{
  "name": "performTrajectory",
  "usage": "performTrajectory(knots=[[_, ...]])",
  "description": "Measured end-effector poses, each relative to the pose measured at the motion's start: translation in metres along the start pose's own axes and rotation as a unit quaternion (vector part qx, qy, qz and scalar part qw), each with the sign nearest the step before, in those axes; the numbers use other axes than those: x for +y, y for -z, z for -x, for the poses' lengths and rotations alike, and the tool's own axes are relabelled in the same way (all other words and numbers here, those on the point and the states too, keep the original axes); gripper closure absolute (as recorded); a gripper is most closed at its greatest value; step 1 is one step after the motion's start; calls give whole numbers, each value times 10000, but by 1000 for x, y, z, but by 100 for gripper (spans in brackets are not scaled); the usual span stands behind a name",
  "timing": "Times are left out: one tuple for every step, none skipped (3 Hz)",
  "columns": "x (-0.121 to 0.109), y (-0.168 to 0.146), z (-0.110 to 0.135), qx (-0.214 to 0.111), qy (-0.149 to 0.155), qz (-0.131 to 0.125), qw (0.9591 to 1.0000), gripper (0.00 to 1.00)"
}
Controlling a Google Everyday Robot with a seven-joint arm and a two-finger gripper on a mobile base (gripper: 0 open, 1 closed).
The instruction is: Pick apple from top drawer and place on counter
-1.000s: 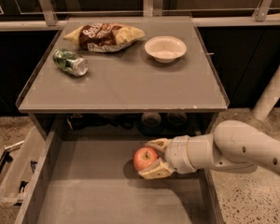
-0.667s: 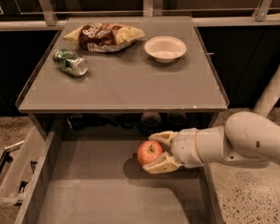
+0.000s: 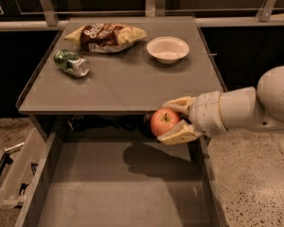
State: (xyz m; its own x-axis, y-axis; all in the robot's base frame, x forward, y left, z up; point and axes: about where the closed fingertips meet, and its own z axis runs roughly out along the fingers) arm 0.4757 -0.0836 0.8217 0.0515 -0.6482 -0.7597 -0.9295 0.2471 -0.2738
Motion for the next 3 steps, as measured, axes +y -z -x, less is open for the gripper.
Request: performTrajectory(knots=[[-47,36,23,33,57,-339,9994,100],[-47,36,23,33,55,-340,9994,100],[-53,33,23,39,-21,-394,9992,100]])
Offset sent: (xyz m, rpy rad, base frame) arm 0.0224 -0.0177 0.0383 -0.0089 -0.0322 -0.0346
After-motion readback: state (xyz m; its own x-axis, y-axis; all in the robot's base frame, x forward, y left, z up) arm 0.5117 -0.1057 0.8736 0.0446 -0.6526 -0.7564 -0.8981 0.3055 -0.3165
